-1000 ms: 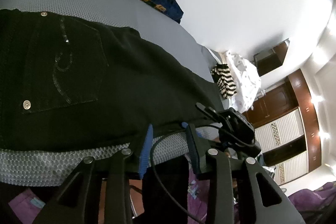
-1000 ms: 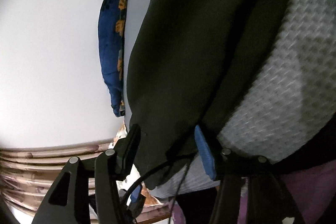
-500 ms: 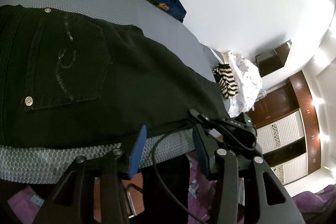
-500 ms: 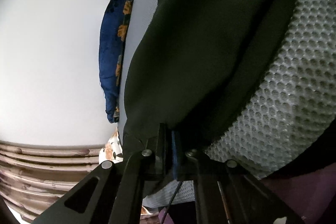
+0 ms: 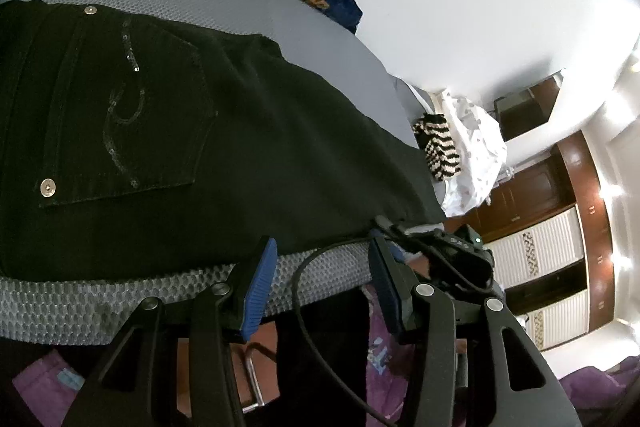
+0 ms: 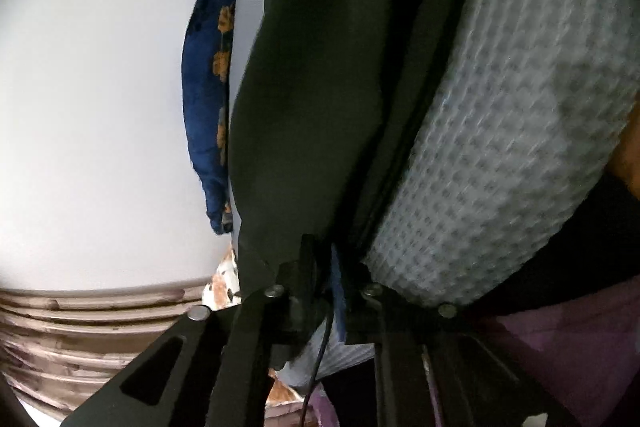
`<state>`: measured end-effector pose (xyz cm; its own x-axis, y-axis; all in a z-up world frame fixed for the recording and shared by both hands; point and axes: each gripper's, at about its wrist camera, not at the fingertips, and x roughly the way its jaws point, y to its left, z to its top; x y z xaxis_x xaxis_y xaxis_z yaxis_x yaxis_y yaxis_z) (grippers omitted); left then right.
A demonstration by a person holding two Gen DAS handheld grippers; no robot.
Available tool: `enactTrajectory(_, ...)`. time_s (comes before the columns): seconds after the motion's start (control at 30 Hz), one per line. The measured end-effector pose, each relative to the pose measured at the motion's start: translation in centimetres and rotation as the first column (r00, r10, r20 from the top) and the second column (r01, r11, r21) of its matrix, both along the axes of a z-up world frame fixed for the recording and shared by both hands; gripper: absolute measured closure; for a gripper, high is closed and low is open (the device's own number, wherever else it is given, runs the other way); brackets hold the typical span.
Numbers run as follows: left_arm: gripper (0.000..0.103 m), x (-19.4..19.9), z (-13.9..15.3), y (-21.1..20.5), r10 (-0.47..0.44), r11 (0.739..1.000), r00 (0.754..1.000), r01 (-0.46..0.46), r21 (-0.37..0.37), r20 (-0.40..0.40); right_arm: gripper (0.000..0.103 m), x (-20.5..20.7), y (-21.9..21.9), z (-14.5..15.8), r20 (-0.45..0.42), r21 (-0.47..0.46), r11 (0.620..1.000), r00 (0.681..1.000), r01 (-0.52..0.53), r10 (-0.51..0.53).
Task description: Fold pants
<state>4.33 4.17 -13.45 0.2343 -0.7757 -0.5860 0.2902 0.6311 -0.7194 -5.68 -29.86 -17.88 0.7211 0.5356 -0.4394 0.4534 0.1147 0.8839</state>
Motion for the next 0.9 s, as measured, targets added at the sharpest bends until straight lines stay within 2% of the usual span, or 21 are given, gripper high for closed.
enactTrajectory(0.07, 0.054, 0.0, 0.1, 0.1, 0.005, 1.000, 1.000, -0.005, 0.000, 0.005, 0.081, -0.6, -0.8, 0.3, -0.005, -0.005, 1.000, 1.000, 0.013, -0.013)
enactTrajectory(0.17, 0.050, -0.1, 0.1, 0.3, 0.010, 1.000, 1.000, -0.010, -0.003, 0.005, 0.076, -1.8, -2.9, 1.1, -0.011, -0.061, 0.996, 0.997, 0.071, -0.072)
enactTrajectory(0.27, 0.050, -0.4, -0.2, 0.3, 0.011, 1.000, 1.000, -0.011, -0.005, -0.006, 0.076, -2.4, -5.5, 1.2, -0.021, -0.112, 0.987, 0.993, 0.117, -0.120)
enactTrajectory(0.37, 0.050, -0.3, -0.3, 0.2, 0.009, 1.000, 1.000, -0.009, -0.002, -0.010, 0.076, -2.8, -7.5, 0.6, -0.034, -0.099, 0.981, 0.985, 0.167, -0.171)
enactTrajectory(0.67, 0.050, -0.3, -0.9, 0.2, 0.010, 1.000, 0.999, -0.009, 0.005, -0.037, 0.074, -1.0, -7.8, 0.1, -0.025, -0.087, 0.983, 0.986, 0.162, -0.165)
enactTrajectory(0.77, 0.050, -0.3, -0.7, 0.4, 0.013, 1.000, 0.999, -0.013, 0.007, -0.035, 0.074, -1.9, -8.1, 0.6, -0.046, -0.080, 0.982, 0.983, 0.173, -0.177)
enactTrajectory(0.9, 0.047, -0.1, -0.7, 0.6, 0.022, 1.000, 0.999, -0.022, -0.001, -0.033, 0.072, -2.7, -8.5, 1.7, -0.016, -0.075, 0.981, 0.983, 0.180, -0.182)
